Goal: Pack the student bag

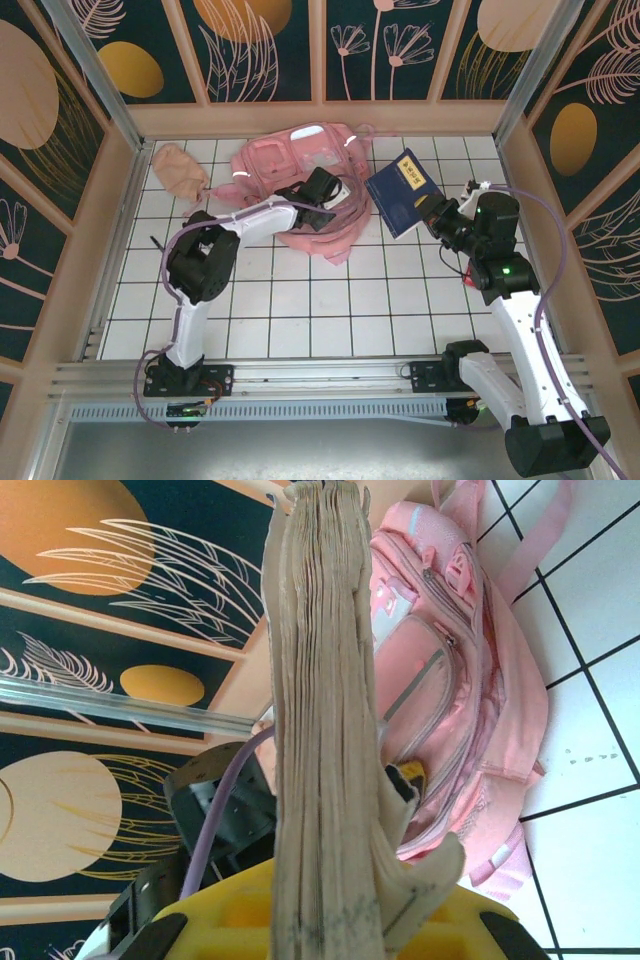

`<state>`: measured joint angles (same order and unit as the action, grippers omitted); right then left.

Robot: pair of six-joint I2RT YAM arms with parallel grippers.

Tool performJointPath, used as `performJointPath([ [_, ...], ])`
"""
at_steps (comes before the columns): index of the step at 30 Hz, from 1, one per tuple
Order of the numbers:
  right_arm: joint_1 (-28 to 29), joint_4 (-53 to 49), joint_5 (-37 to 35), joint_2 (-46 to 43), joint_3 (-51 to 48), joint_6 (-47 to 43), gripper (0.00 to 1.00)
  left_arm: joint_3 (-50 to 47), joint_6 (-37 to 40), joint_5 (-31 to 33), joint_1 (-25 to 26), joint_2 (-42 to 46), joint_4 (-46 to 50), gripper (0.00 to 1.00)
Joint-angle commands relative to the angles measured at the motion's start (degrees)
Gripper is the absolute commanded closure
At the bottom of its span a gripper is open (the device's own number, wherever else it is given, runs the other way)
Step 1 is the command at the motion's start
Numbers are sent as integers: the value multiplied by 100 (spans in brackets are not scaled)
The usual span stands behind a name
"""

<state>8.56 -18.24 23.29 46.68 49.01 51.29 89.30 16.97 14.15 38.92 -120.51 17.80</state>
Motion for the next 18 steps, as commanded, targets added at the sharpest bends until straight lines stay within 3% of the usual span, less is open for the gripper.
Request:
performJointPath([
  [1,-43,265,114,-43,187,-79,100,376,-139,234,-91,-207,-102,71],
  [4,-38,332,170,-23,131,-11,100,520,-169,-207,-86,-297,-20,97],
  [5,-33,339,205,-12,95,-8,100,724,-245,-464,-87,-291,261,100],
  [7,-36,281,331,29,-10,-68,100,1139,-577,-851,-92,-132,735,100],
  [11,-32,226,756,205,-515,-588,100,887,-1080,-1268,-88,758,404,100],
  [15,-45,542,1252,263,-899,-663,100,862,-1371,-855,-90,1261,393,100],
  [18,-58,679,1932,825,-983,-913,100,906,-1562,-746,-91,1446,377,100],
])
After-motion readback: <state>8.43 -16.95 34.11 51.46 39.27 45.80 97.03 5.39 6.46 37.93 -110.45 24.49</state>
